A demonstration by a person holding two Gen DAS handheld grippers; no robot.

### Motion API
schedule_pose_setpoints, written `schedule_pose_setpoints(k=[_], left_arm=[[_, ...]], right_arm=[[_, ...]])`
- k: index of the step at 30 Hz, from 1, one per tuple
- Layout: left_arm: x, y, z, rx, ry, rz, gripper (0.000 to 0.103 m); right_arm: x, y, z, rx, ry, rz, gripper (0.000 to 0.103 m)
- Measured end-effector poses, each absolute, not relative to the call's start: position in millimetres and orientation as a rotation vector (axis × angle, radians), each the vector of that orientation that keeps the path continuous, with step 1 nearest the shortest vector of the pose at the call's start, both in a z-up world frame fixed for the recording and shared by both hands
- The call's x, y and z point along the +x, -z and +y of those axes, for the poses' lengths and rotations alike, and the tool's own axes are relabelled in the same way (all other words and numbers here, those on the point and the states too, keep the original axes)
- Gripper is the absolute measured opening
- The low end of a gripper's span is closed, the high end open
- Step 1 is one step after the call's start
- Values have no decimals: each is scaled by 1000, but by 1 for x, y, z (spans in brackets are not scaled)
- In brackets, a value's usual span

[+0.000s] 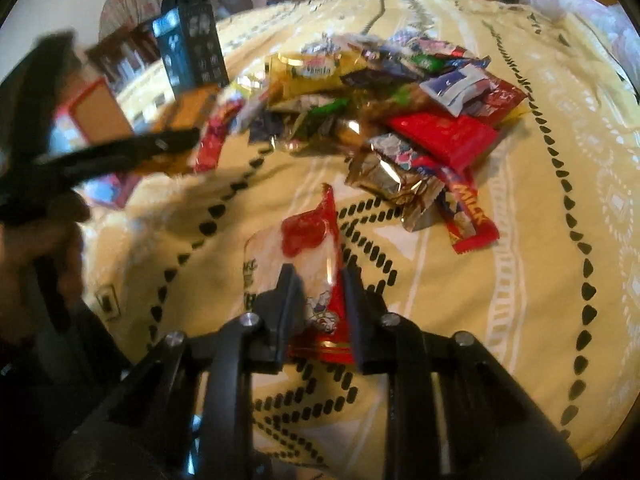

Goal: Organize snacks
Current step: 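Grasp the white round rice-cake bag with the right tool while the left tool grasps the orange biscuit pack, then carry both packs over the glass bowl and open both tools to drop them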

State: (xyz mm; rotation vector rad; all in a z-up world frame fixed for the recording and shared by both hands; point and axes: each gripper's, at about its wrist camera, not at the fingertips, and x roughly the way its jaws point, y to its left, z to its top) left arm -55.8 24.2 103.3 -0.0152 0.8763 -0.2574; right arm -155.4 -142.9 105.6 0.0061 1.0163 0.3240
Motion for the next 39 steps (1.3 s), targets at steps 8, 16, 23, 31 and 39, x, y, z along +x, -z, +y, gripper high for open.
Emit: schedule_pose_setpoints(k=[8,16,23,31,39], left_arm=[[-74,-114,40,-57,261,876,76],[-86,-116,38,-65,277,874,76],[-97,-131,44,-43,274,837,76],[-102,-165,61,9,216,754,76],[-105,-201,92,-27,175,680,76]], right_arm=[[-152,-112,-146,-14,-349,1077,92],[-132,-75,-110,-119,-308,1174,92],[-131,-76,-111,-117,-265,1125,68],[-133,-140,-109,-83,-257,950,68],[-117,-218,-76,-108,-301,766,68]])
